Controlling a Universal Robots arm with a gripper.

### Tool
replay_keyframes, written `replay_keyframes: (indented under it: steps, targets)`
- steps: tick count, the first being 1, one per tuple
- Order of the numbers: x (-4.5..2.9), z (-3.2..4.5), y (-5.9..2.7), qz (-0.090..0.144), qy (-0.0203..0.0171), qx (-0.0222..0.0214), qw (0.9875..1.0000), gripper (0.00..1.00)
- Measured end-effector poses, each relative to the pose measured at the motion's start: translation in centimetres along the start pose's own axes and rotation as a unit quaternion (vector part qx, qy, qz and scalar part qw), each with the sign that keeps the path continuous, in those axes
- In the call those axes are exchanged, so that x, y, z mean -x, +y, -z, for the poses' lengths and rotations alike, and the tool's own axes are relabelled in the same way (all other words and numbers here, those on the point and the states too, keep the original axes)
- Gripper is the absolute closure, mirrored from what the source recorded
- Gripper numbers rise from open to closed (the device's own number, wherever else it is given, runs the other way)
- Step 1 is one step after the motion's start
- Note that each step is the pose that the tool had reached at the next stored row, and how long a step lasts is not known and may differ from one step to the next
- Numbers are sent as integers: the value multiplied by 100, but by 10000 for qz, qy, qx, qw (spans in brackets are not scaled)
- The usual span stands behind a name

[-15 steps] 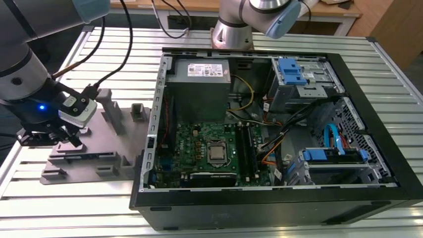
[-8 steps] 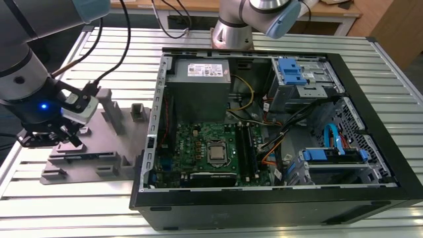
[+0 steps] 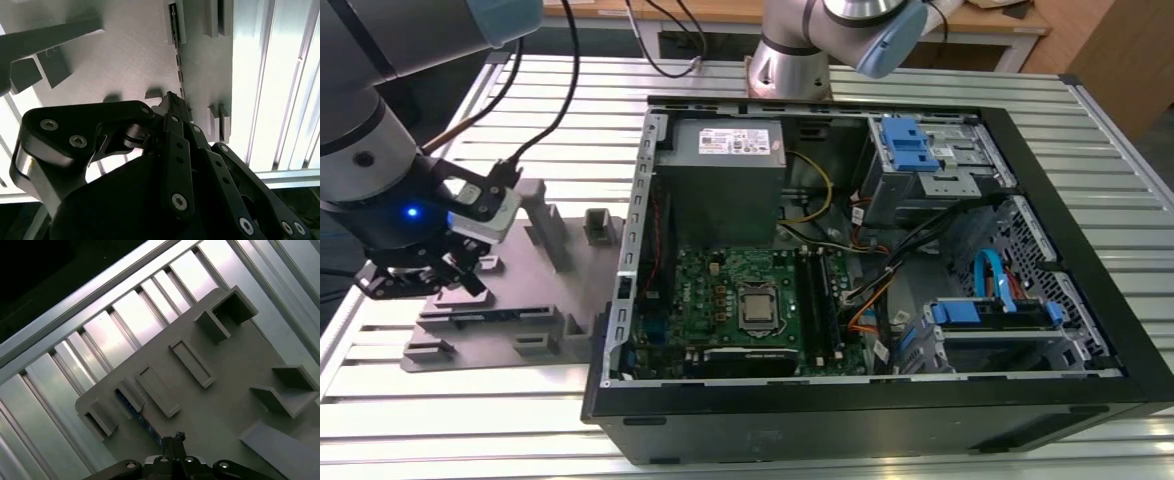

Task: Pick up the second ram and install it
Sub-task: 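Pick up the second ram and move it above second insertion slot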

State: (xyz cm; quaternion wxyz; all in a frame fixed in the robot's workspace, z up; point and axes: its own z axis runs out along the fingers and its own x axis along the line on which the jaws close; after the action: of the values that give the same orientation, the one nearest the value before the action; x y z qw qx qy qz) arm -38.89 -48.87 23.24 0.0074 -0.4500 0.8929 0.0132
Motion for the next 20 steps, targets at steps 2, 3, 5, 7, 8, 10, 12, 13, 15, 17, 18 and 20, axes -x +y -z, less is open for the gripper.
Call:
replay_keyframes:
  steps: [2, 3, 5, 7, 8, 10, 12, 13, 15, 17, 18, 20]
  targets:
    - [0, 0, 0, 99, 2, 3, 10000, 93]
    - [0, 0, 0, 146, 3, 4, 9999, 93]
    - [0, 0, 0, 243, 4, 6, 9997, 93]
    - [0, 0, 0, 344, 6, 9, 9994, 93]
    - [0, 0, 0, 393, 7, 10, 9992, 93]
    - [0, 0, 0, 490, 9, 12, 9988, 93]
    - [0, 0, 0, 584, 10, 15, 9983, 93]
    - [0, 0, 0, 631, 11, 16, 9980, 93]
    - [0, 0, 0, 727, 12, 18, 9974, 93]
    - [0, 0, 0, 821, 14, 21, 9966, 93]
    - [0, 0, 0, 865, 15, 22, 9962, 93]
    - [0, 0, 0, 934, 16, 23, 9956, 93]
